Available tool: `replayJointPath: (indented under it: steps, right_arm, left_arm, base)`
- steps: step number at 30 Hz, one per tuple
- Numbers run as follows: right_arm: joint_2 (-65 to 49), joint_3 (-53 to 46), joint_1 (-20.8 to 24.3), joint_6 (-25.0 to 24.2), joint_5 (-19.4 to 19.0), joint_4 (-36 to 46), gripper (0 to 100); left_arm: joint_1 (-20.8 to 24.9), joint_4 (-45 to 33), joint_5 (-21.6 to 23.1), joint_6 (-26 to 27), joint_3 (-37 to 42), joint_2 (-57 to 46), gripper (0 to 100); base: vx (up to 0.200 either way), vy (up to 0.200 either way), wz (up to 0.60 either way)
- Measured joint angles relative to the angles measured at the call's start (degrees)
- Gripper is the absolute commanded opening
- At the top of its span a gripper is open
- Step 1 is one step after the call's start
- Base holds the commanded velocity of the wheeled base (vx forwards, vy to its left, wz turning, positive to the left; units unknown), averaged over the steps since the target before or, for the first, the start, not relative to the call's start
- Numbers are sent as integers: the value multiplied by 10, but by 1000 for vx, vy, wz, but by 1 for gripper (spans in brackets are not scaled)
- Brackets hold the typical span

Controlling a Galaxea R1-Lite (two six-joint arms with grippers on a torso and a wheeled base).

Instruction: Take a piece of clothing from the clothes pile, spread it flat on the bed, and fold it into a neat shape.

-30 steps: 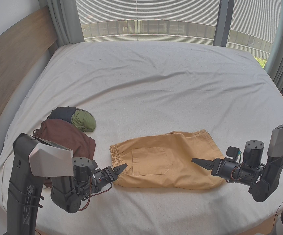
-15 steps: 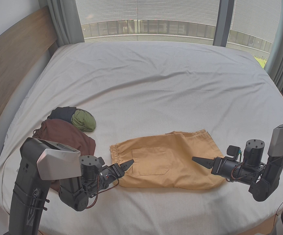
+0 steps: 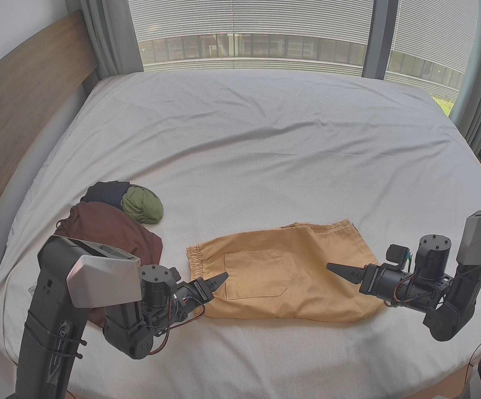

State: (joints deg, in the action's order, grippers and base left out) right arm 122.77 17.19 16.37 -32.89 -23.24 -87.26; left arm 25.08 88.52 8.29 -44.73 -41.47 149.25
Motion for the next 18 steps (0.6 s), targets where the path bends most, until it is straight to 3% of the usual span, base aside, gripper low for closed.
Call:
replayJointPath:
  steps: [7, 14, 18]
  right_arm:
    - [-2, 1, 0, 0, 1, 0, 100]
    - [-3, 1, 2, 0, 1, 0, 100]
    - [-3, 1, 2, 0, 1, 0, 100]
  left_arm:
    - [0, 0, -1, 2, 2, 1, 0]
    - [4, 0, -66, -10, -1, 2, 0]
    - [0, 0, -74, -12, 1, -1, 0]
  base:
    - [0, 0, 0]
    - [0, 0, 0]
    - [0, 0, 0]
